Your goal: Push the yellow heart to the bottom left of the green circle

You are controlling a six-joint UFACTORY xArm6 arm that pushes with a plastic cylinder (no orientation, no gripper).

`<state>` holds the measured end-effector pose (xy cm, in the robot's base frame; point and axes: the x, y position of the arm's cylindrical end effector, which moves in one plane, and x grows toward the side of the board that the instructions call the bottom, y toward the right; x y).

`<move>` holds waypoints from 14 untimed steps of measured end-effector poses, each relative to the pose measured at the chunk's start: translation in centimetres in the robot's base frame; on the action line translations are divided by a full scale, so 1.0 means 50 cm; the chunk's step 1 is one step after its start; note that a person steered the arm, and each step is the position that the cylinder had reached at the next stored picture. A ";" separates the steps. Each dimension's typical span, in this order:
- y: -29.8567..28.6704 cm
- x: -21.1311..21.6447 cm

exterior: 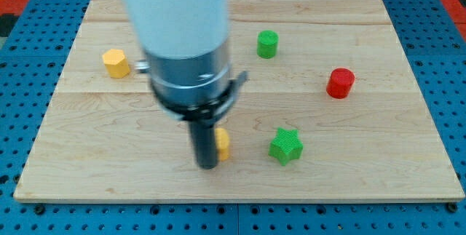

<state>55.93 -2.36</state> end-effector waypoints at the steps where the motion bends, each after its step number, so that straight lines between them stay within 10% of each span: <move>1: 0.042 -0.073; 3: 0.204 -0.155; 7: 0.049 -0.271; 14: 0.140 -0.397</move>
<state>36.07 4.65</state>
